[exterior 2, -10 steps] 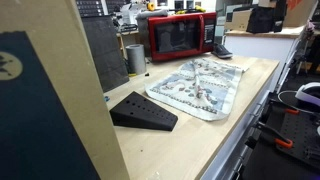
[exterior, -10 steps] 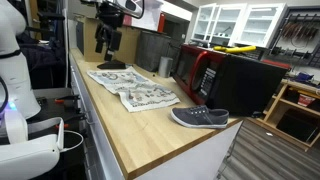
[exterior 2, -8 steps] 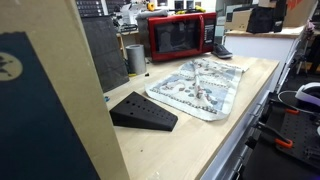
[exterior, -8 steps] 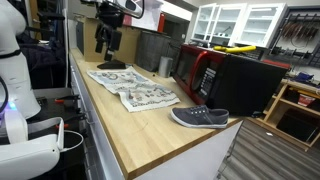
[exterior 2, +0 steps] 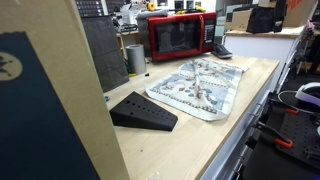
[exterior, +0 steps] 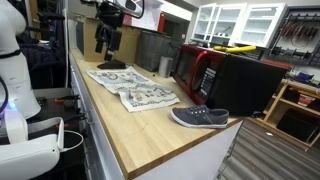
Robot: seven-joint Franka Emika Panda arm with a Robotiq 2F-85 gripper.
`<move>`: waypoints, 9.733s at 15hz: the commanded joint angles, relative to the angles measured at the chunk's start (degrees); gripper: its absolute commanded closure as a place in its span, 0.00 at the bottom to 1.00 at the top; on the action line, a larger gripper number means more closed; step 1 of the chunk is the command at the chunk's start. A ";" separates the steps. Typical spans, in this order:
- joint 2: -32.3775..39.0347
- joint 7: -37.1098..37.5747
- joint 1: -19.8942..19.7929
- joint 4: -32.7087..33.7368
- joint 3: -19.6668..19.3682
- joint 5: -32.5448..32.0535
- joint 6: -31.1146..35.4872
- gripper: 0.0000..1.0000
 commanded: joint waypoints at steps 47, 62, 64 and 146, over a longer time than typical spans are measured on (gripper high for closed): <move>45.51 4.97 -7.90 13.19 6.38 14.96 26.98 0.00; 47.49 3.65 -10.21 12.63 5.32 13.78 22.89 0.00; 47.75 3.60 -10.23 13.21 6.10 17.25 21.03 0.00; 43.84 4.71 17.74 28.92 22.21 22.89 13.26 0.00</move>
